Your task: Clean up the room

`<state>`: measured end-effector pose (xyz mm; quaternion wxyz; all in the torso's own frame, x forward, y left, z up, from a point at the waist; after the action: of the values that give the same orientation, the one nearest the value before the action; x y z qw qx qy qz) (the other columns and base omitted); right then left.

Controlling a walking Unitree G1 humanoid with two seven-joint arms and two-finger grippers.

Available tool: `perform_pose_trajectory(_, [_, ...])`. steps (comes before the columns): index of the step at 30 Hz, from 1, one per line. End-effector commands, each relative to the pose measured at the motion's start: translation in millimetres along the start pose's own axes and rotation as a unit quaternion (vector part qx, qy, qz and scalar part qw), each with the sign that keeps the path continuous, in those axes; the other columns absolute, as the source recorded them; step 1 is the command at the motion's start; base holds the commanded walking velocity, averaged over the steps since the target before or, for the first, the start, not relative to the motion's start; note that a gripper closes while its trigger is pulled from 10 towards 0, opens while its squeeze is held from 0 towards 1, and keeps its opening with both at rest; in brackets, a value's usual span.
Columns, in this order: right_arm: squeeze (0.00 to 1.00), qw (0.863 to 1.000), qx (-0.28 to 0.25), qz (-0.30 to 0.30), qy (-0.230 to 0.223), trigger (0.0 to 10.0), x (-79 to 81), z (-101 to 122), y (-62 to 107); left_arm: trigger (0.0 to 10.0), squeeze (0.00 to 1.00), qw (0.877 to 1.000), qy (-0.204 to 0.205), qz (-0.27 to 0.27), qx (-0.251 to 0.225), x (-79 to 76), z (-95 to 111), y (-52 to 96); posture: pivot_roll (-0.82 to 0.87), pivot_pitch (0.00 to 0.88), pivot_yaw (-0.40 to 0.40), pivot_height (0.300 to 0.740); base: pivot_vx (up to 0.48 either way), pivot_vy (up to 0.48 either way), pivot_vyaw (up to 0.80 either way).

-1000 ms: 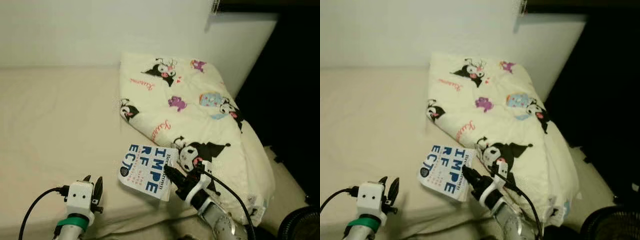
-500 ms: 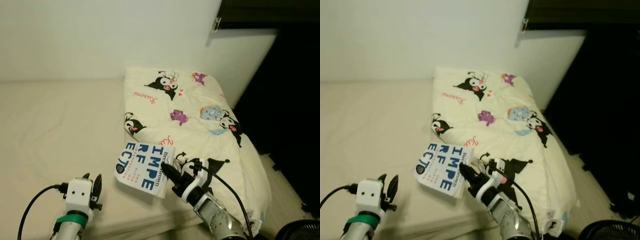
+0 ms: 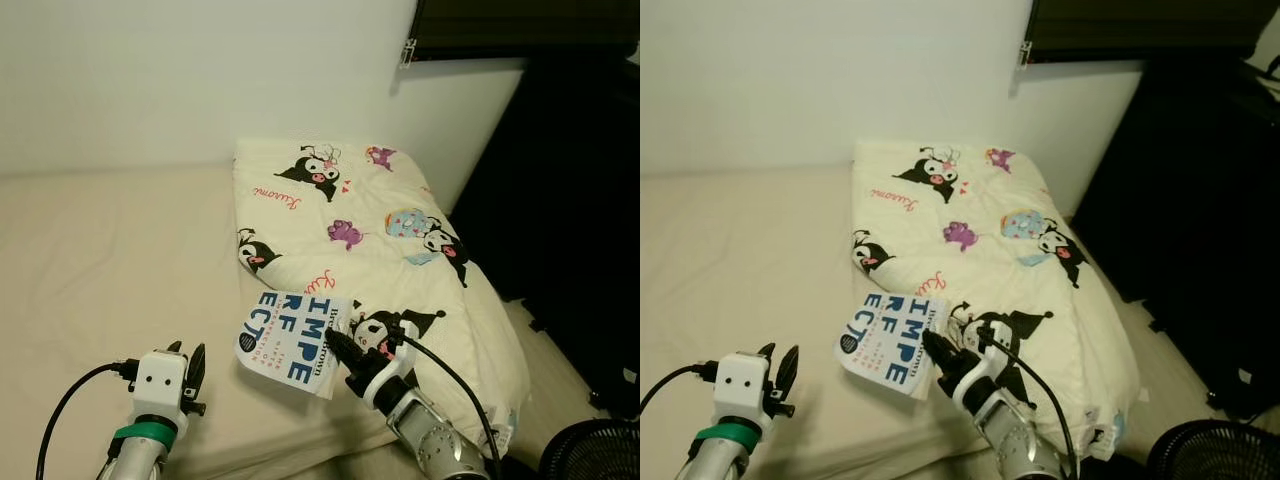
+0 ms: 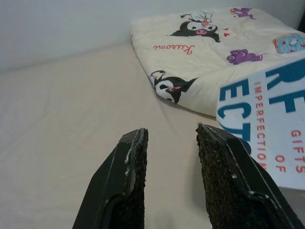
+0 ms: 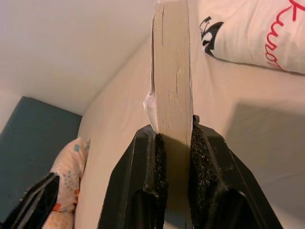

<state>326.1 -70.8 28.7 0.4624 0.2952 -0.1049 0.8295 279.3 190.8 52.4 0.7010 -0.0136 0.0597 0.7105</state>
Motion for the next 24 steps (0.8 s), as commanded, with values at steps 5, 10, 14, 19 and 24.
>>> perform_pose_trajectory(5, [0.0, 1.0, -0.012, -0.005, 0.003, 10.0, 4.3, -0.6, -5.7, 10.0, 0.0, 1.0, -0.002, -0.002, 0.007, -1.4, 2.7, -4.4, 0.11, 0.0, 0.021, 0.74, 0.0, 0.0, 0.0])
perform_pose_trajectory(10, [0.0, 1.0, -0.022, -0.001, 0.012, 10.0, 7.1, 2.7, -8.6, 10.0, 0.0, 1.0, -0.009, 0.001, 0.0, -1.5, 8.6, -6.3, 0.12, 0.0, 0.029, 0.74, 0.0, 0.0, 0.0])
perform_pose_trajectory(14, [0.0, 1.0, -0.018, 0.005, 0.022, 10.0, 10.6, 0.8, -10.7, 10.0, 0.0, 1.0, -0.016, 0.009, -0.004, 1.3, 9.9, -5.4, 0.11, 0.0, 0.025, 0.74, 0.0, -0.12, 0.2])
perform_pose_trajectory(19, [0.0, 0.999, -0.006, 0.011, 0.033, 10.0, 14.5, -4.8, -12.4, 10.0, 0.0, 1.0, -0.022, 0.017, 0.002, 3.0, 5.8, -2.4, 0.12, 0.0, 0.016, 0.74, 0.0, -0.48, 0.8])
perform_pose_trajectory(24, [0.0, 0.999, -0.002, 0.016, 0.033, 10.0, 16.8, -8.8, -12.8, 10.0, 0.0, 0.999, 0.003, 0.036, 0.005, 7.8, 3.1, 0.8, 0.12, 0.0, 0.01, 0.74, 0.0, -0.096, 0.77])
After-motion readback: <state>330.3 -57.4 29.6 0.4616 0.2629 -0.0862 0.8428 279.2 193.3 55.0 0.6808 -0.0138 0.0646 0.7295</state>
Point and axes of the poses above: a point about 5 cm out from each wrist's last joint towards the gripper, its own y axis pointing back from the gripper into the wrist, its own z axis along the axis of the wrist's last joint, x = y × z, the point moved 5 cm from there along -y, pointing out of the wrist towards the gripper, and after that the axes turned 15 degrees about y, right-handed, at the moved point
